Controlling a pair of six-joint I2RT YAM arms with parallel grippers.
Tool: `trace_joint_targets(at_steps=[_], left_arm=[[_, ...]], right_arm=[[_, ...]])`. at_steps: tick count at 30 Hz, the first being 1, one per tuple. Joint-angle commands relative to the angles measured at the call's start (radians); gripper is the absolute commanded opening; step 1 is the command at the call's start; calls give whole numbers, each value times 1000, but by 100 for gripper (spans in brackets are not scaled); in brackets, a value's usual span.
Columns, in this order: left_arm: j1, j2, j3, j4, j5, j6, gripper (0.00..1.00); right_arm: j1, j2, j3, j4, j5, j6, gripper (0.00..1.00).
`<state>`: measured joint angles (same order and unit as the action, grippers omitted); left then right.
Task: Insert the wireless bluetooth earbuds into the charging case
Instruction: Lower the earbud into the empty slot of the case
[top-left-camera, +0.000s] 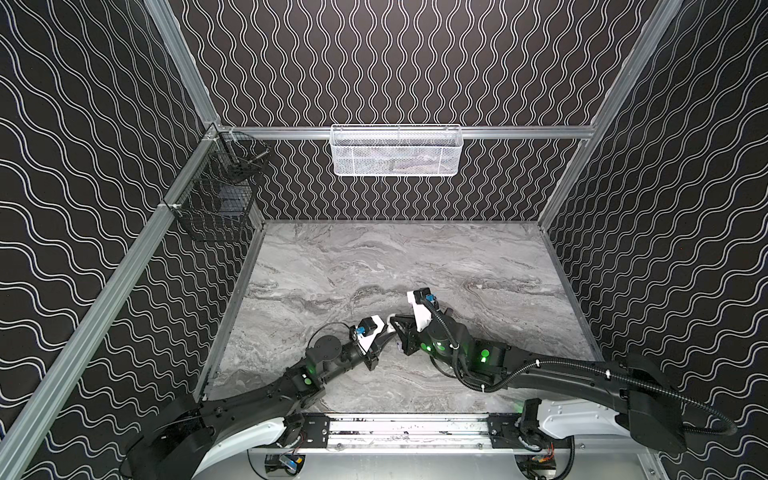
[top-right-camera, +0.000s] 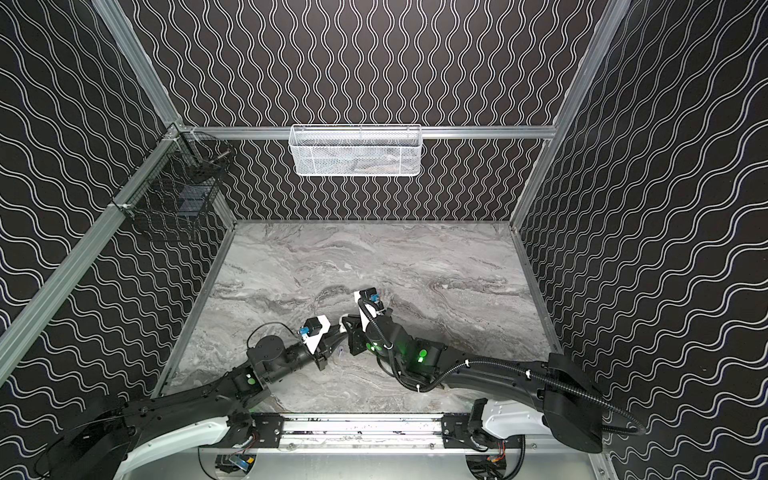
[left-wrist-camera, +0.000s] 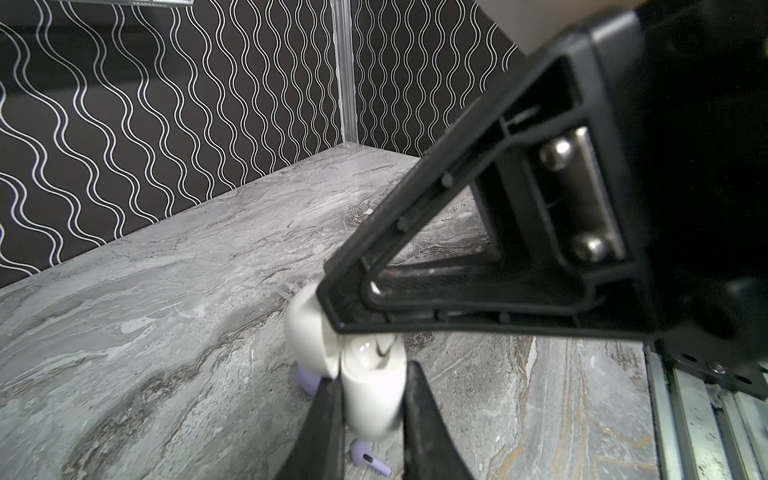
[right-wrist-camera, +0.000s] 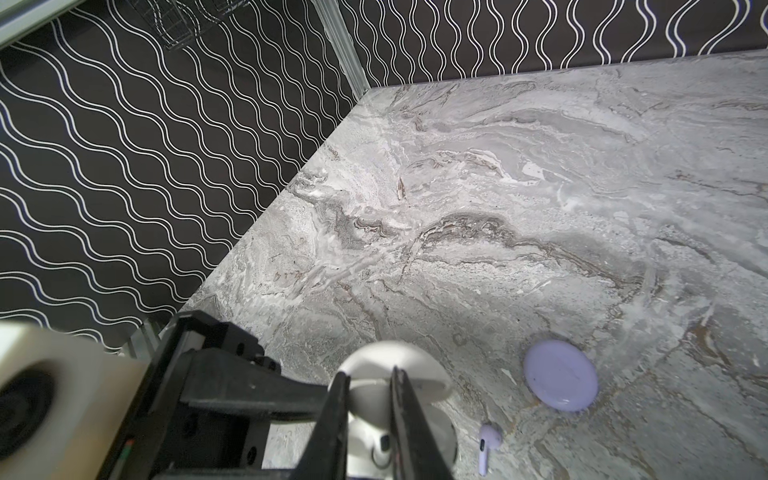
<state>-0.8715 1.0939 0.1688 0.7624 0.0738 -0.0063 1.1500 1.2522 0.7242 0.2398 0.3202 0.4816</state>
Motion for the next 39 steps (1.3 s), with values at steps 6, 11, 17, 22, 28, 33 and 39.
trace_joint_targets(at_steps=[6, 11, 17, 22, 28, 33, 39], left_arm=[[1, 0, 0, 49, -17, -16, 0], [1, 0, 0, 49, -20, -15, 0], [2, -2, -1, 49, -23, -16, 0], [2, -2, -2, 51, -27, -18, 0], [2, -6, -6, 55, -31, -20, 0], [2, -4, -5, 57, -30, -20, 0], [2, -5, -6, 55, -36, -19, 0]], right_arm=[[2, 0, -3, 23, -17, 8, 6], [2, 10, -3, 27, -40, 1, 6], [3, 22, 2, 25, -67, -7, 6], [5, 23, 9, 15, -67, -13, 6], [5, 16, 3, 8, -82, -8, 6], [5, 9, -3, -5, -82, -3, 7], [5, 12, -2, -16, -87, -3, 8]])
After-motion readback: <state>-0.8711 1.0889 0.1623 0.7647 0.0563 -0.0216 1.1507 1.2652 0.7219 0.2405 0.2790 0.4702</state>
